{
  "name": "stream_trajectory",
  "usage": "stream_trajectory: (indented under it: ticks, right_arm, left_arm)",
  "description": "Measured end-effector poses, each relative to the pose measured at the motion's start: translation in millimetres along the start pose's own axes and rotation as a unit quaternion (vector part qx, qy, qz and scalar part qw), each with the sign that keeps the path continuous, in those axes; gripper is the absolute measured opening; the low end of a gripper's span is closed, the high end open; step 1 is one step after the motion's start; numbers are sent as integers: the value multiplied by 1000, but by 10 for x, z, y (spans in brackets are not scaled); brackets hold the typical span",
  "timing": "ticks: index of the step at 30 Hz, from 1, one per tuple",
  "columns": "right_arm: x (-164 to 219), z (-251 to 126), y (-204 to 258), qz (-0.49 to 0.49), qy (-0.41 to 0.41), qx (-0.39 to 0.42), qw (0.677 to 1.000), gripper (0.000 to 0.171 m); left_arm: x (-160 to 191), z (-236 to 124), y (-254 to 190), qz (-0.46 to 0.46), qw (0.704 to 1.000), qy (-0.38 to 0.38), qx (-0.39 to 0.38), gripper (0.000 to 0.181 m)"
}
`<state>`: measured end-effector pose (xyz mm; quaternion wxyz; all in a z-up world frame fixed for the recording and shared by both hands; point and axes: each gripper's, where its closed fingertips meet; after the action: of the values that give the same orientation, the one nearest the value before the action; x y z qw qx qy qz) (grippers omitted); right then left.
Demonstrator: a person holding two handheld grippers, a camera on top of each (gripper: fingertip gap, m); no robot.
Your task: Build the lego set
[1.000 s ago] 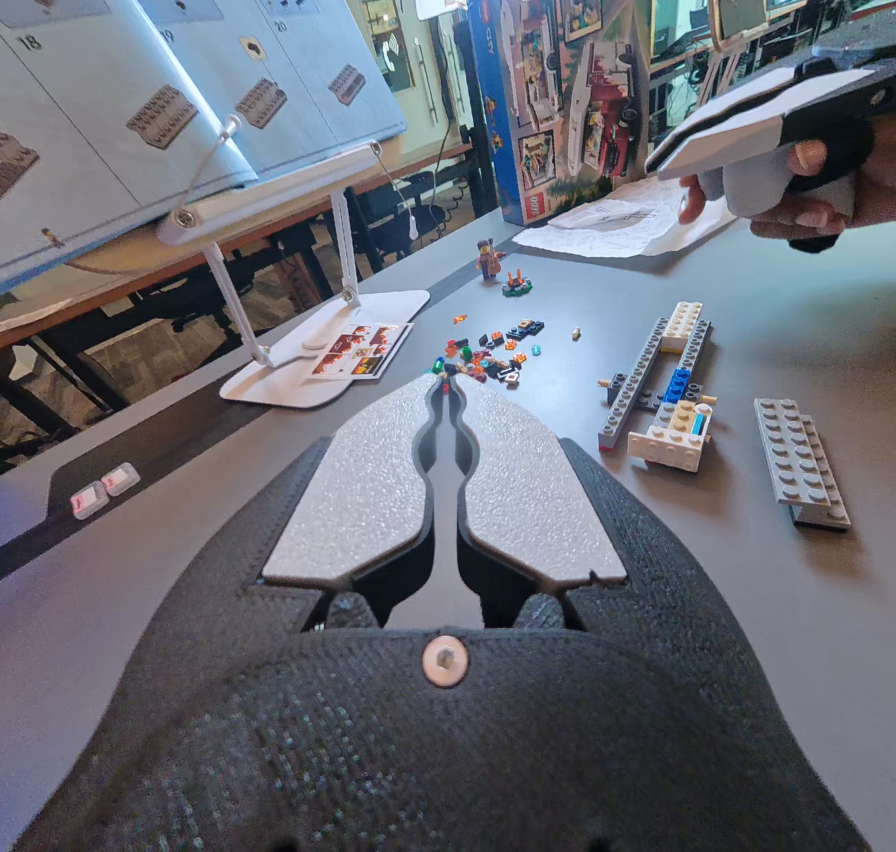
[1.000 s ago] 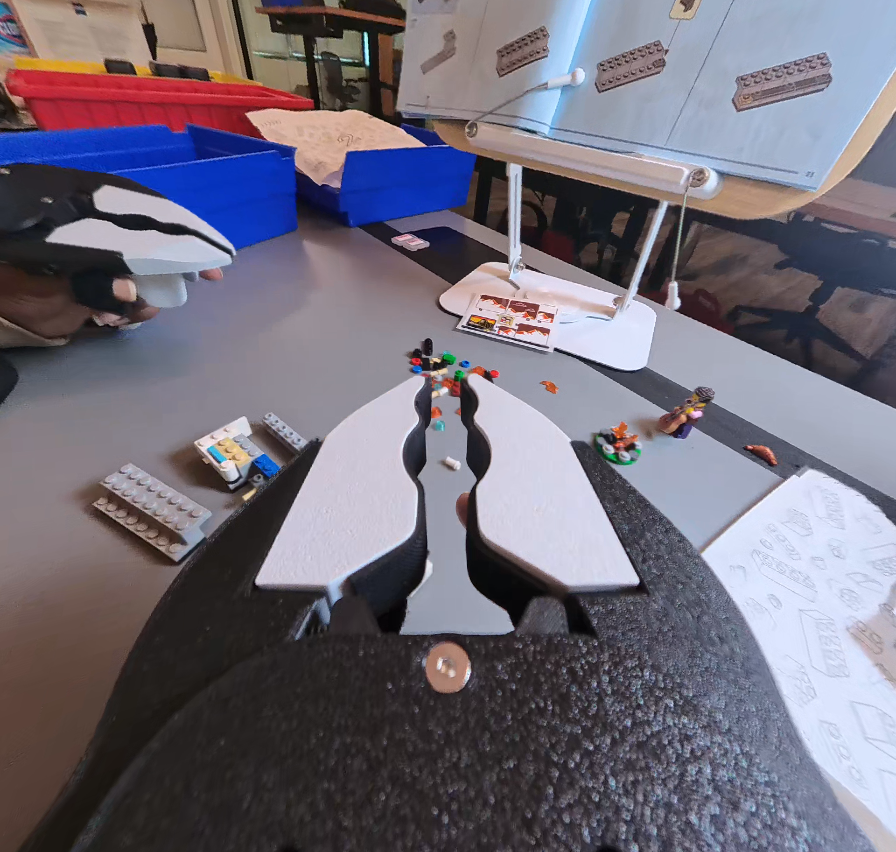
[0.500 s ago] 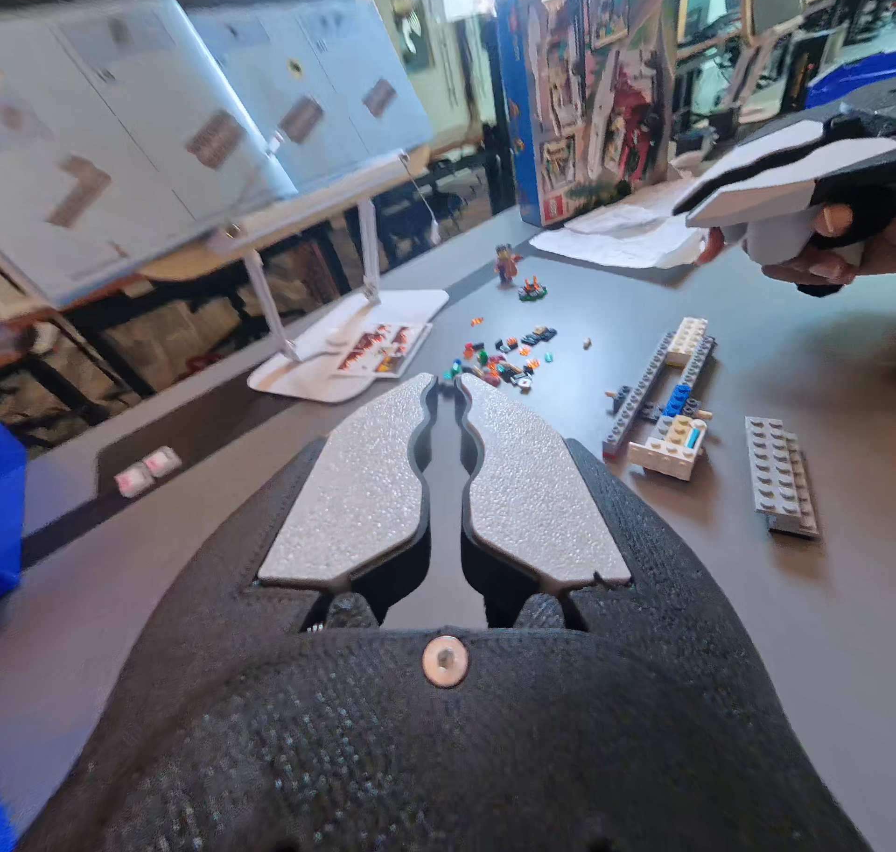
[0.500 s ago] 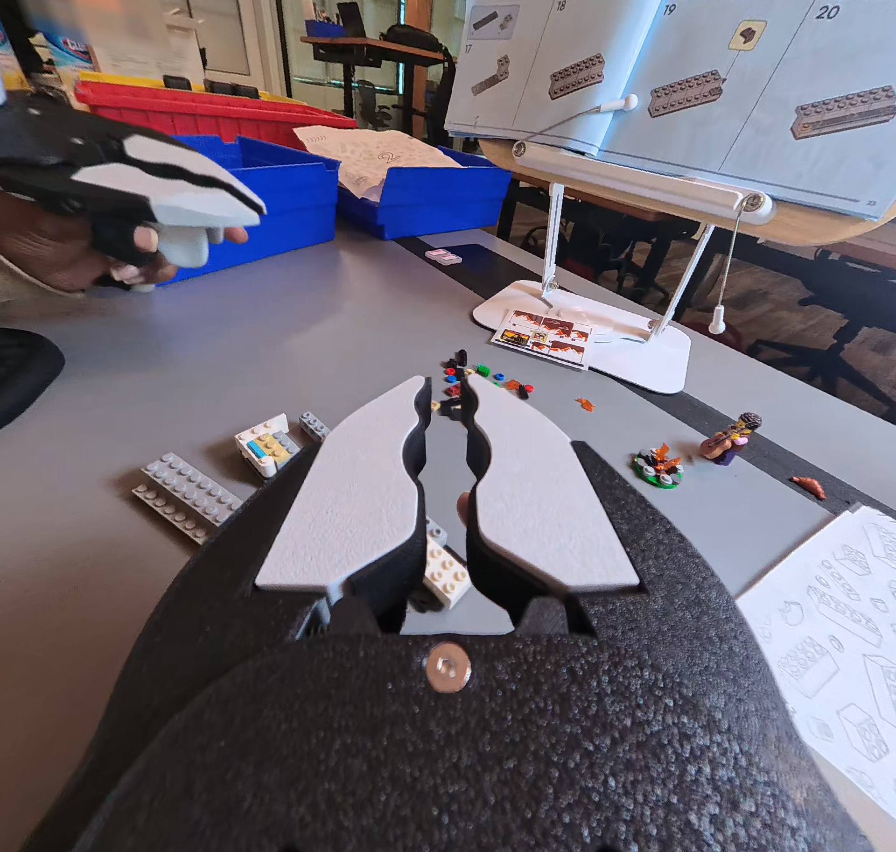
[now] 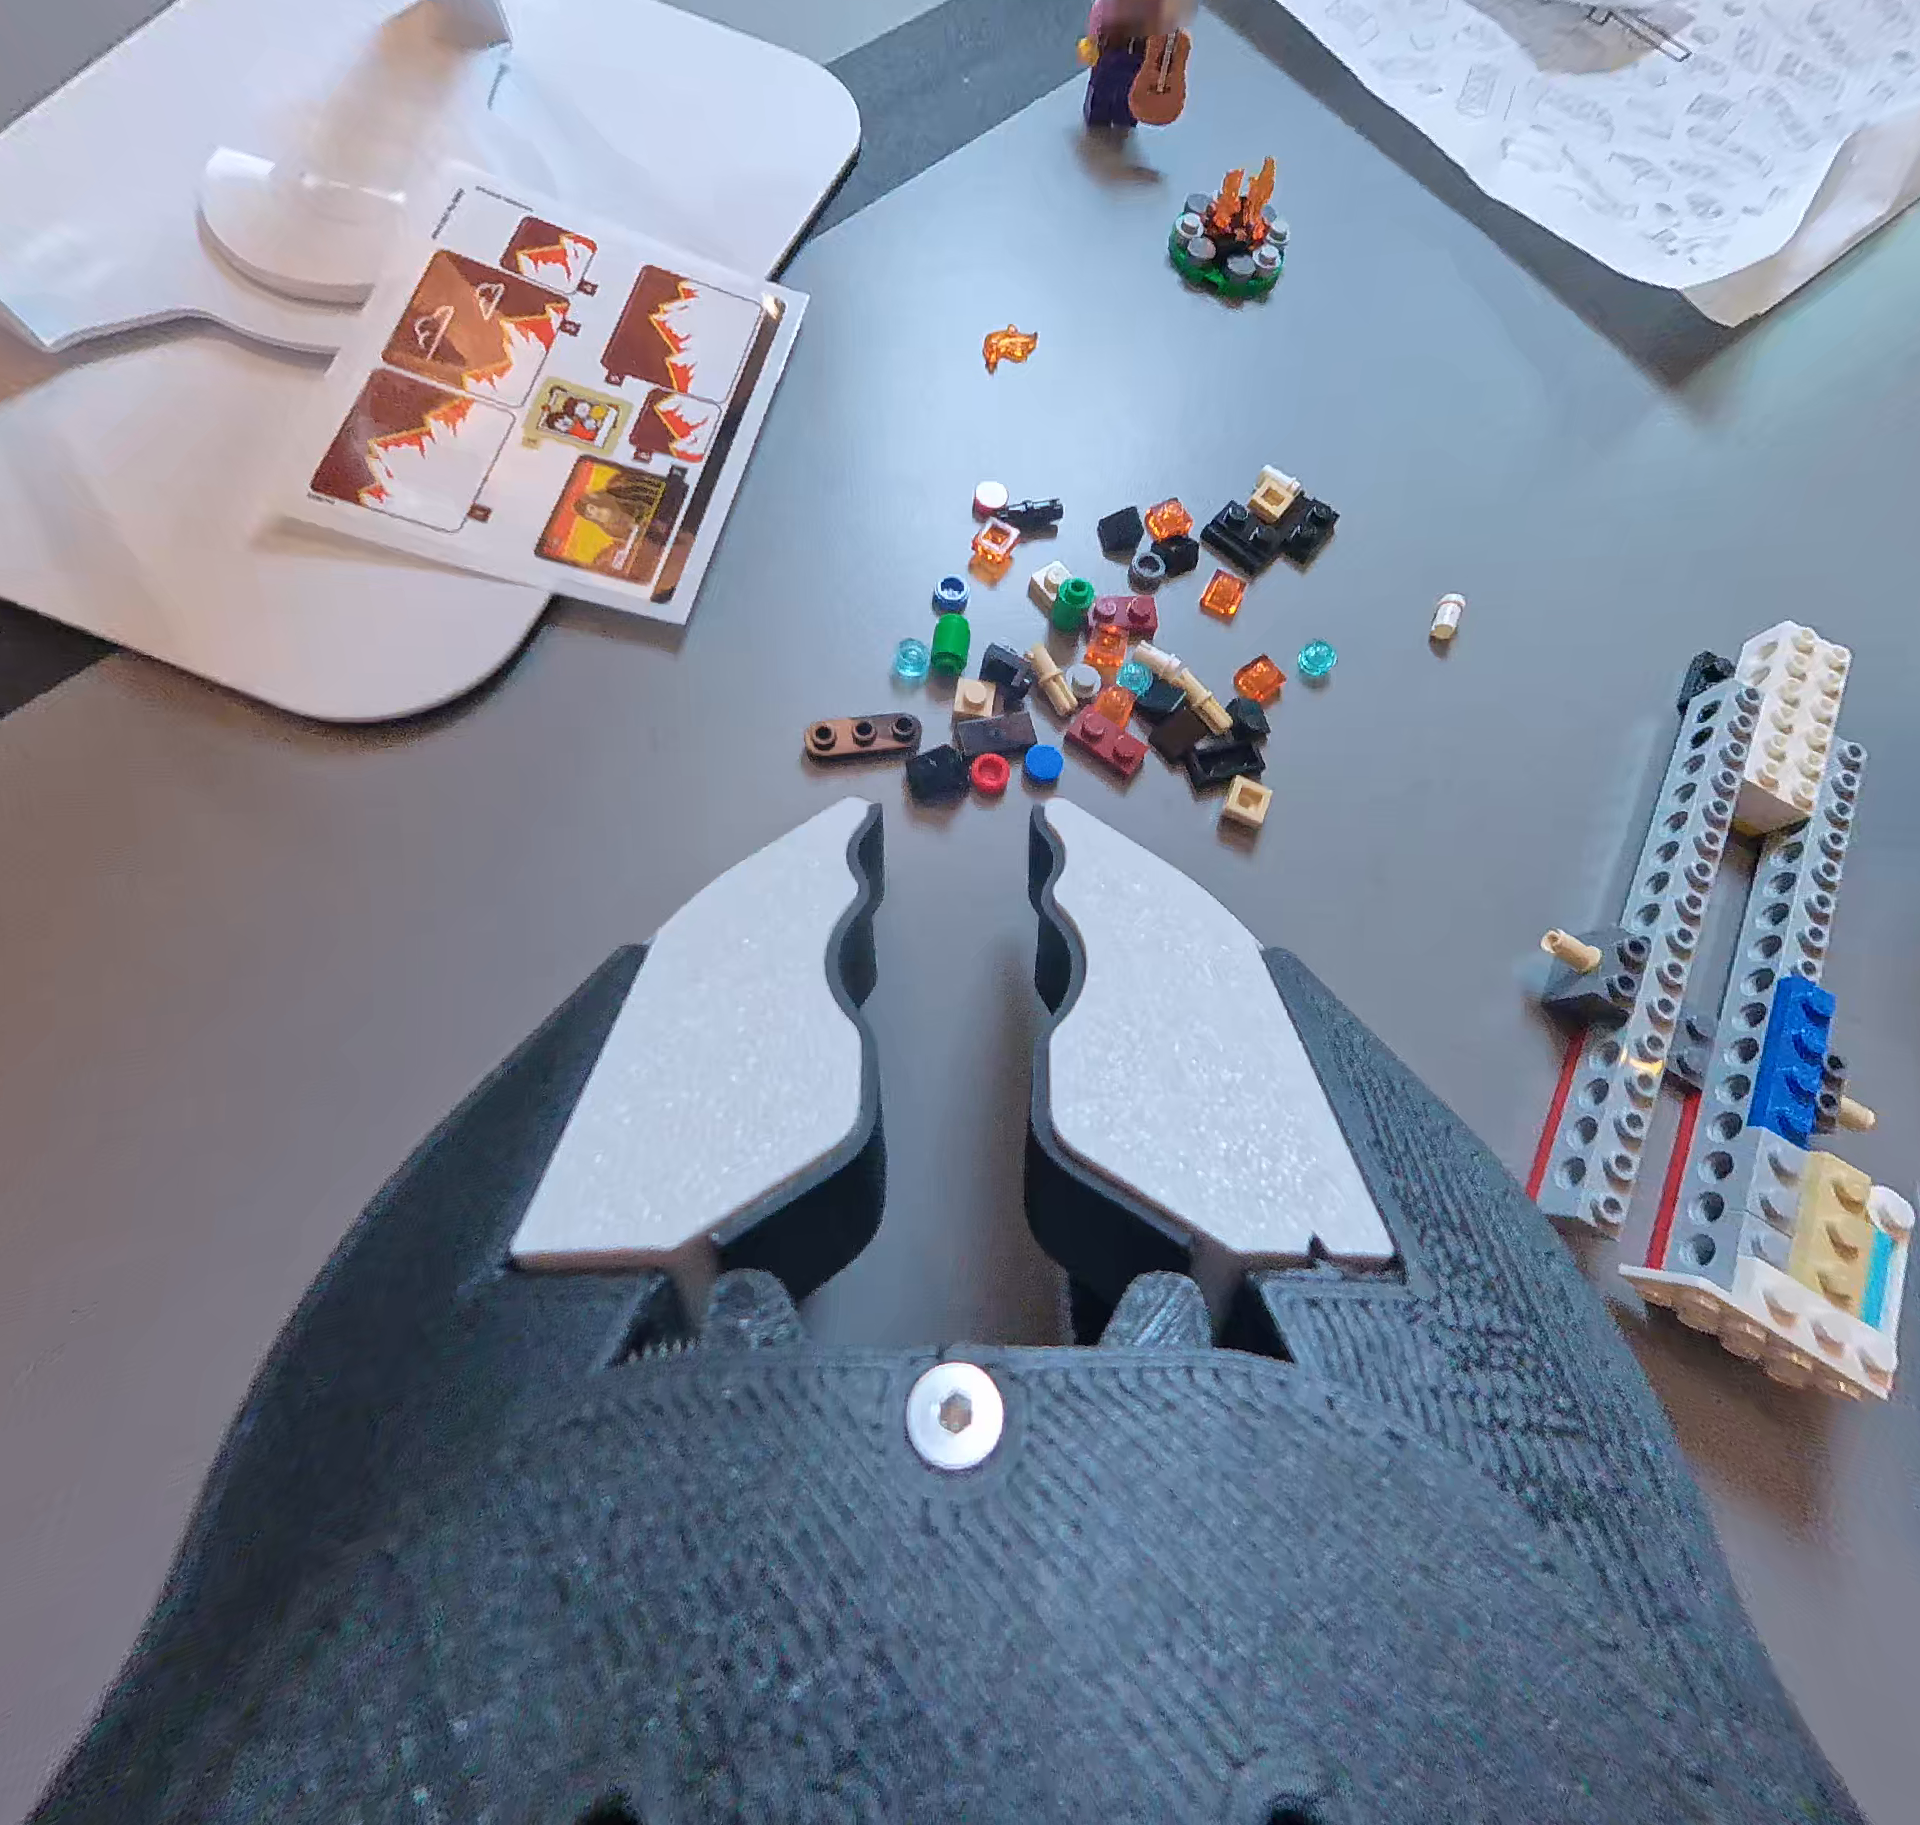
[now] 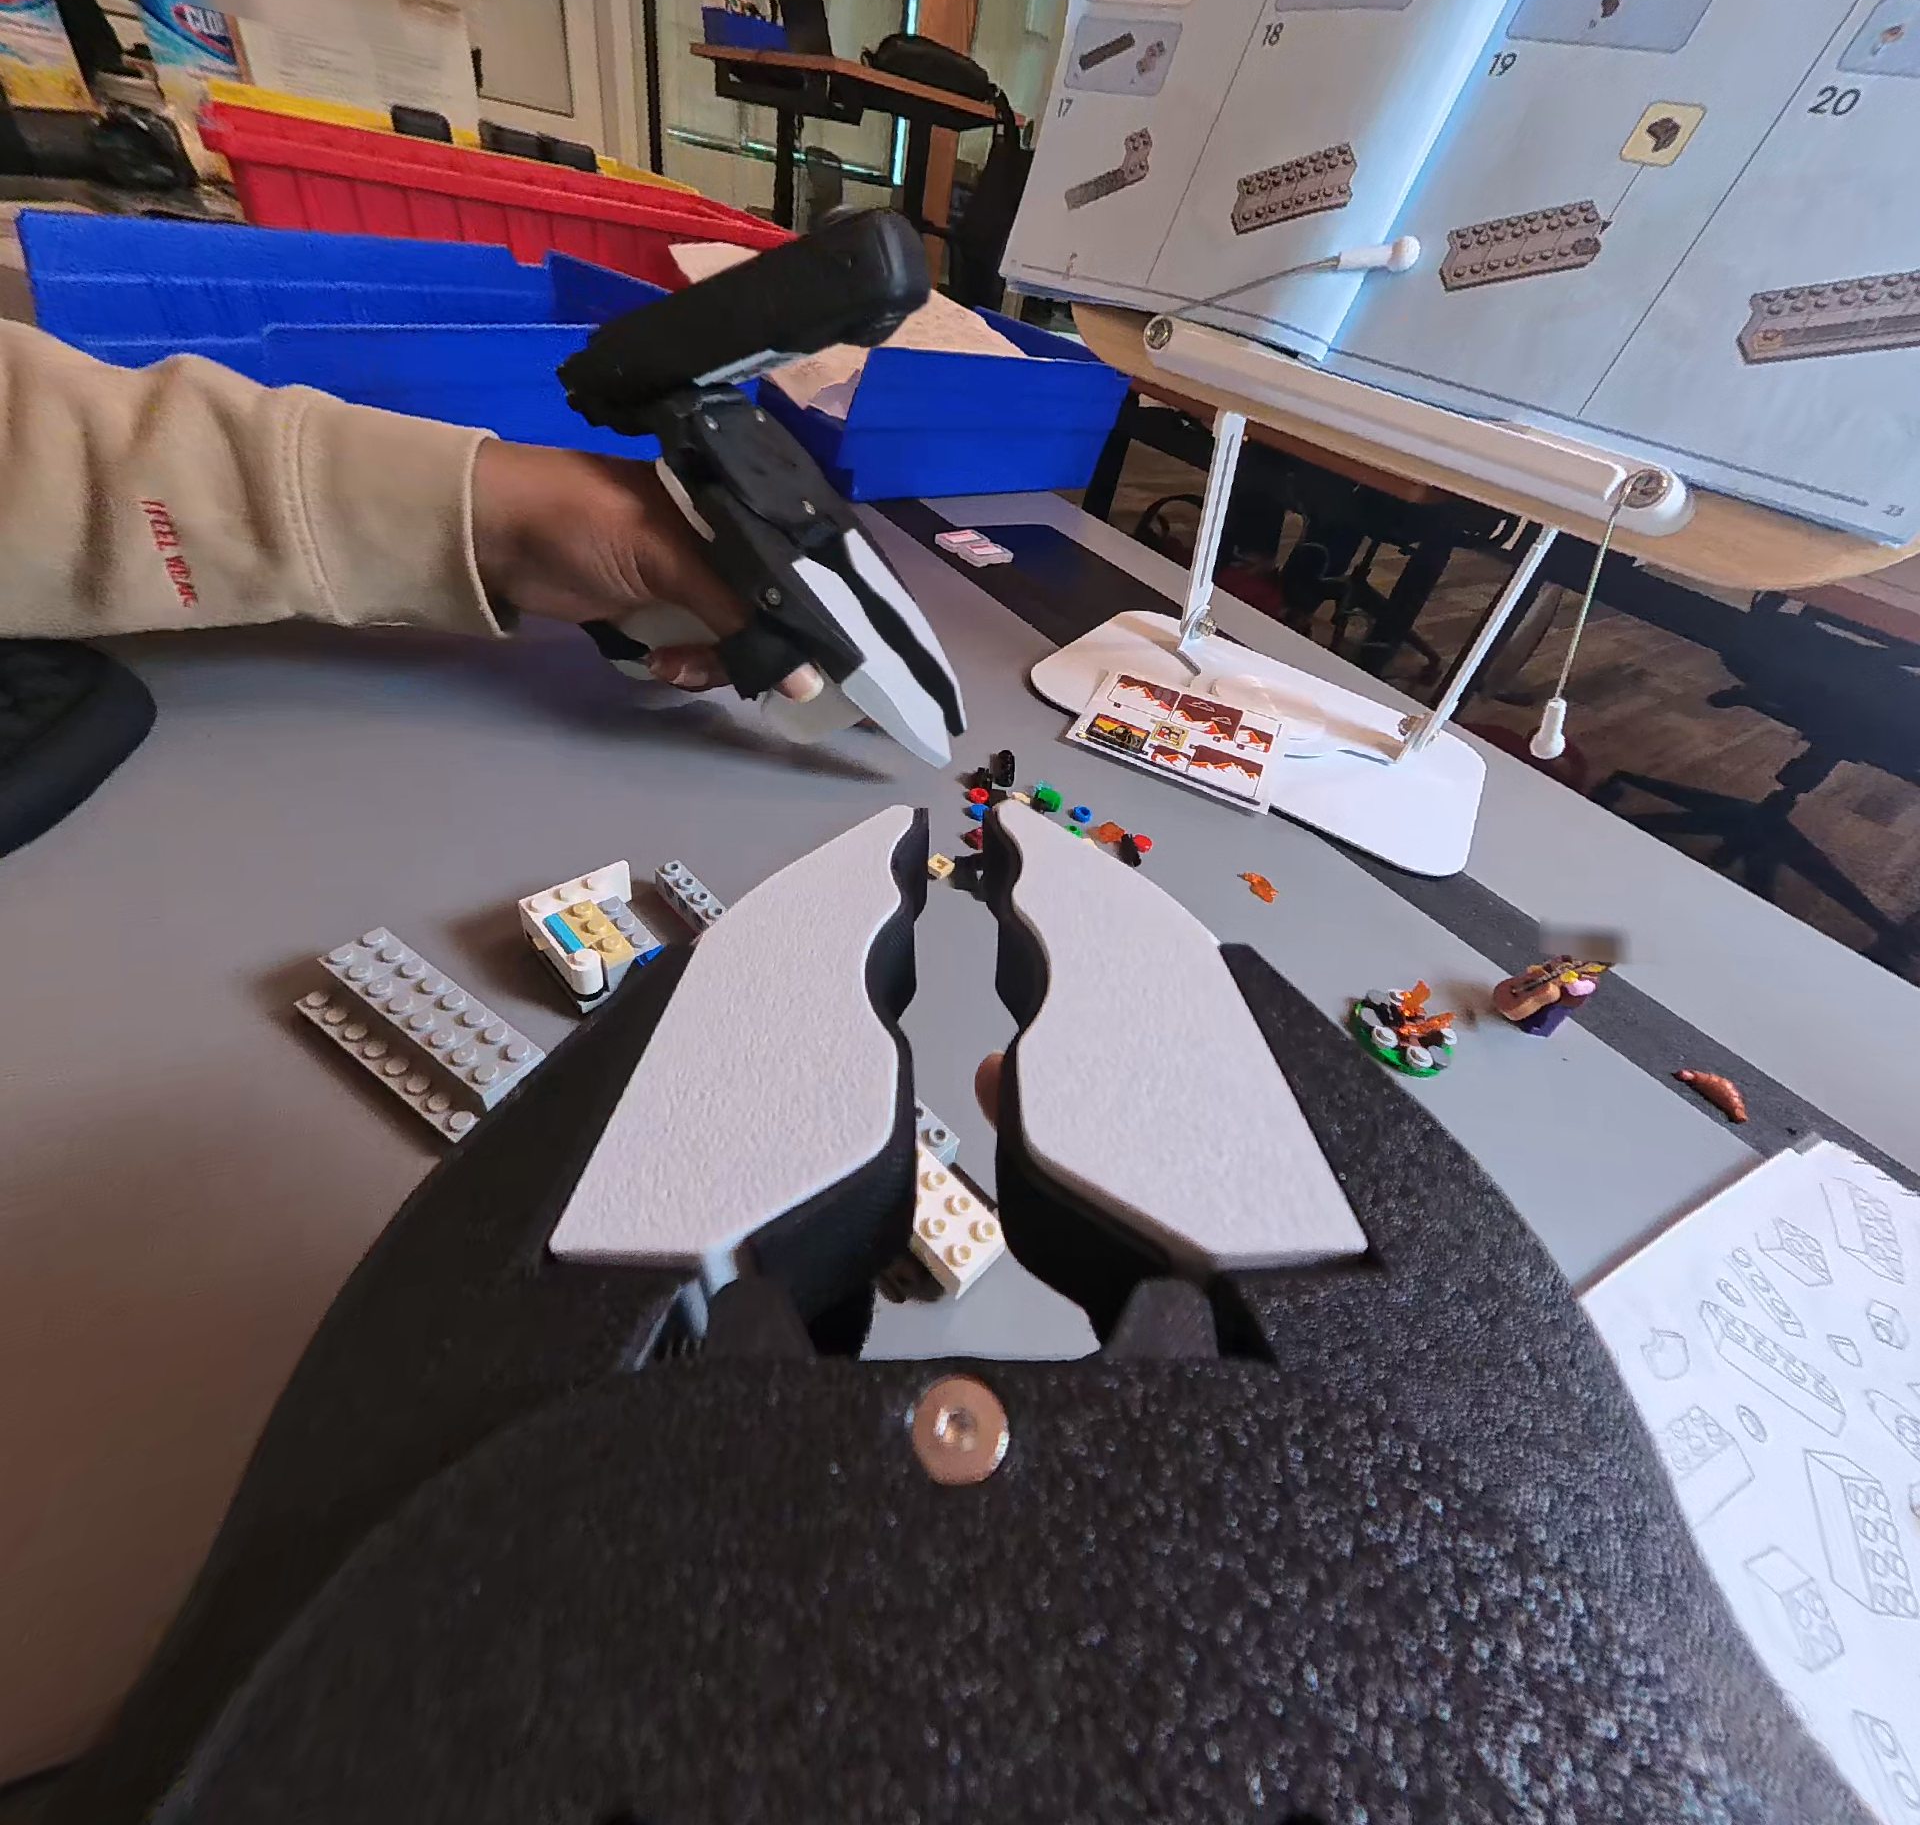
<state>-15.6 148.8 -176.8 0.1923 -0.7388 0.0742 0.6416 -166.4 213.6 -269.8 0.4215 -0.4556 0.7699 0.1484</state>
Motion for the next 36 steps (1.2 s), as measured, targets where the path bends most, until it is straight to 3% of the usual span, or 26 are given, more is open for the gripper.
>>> stream_trajectory:
  ticks: [20, 36]
  right_arm:
    - [41, 5, 40, -20, 9, -19, 1000, 9]
    - [63, 5, 102, -29, 14, -27, 999, 9]
  left_arm:
    - [48, 154, 37, 123, 989, 81, -33, 0]
    - [81, -414, -240, 130, 990, -30, -50, 0]
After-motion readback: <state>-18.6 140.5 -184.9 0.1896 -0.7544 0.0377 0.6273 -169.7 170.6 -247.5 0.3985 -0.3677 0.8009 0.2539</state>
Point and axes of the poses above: each gripper's, where its closed fingertips meet, z out along the fingers, x out of its underside, y = z × x across the jaws, and after that the axes turned 4 degrees about x, right-handed
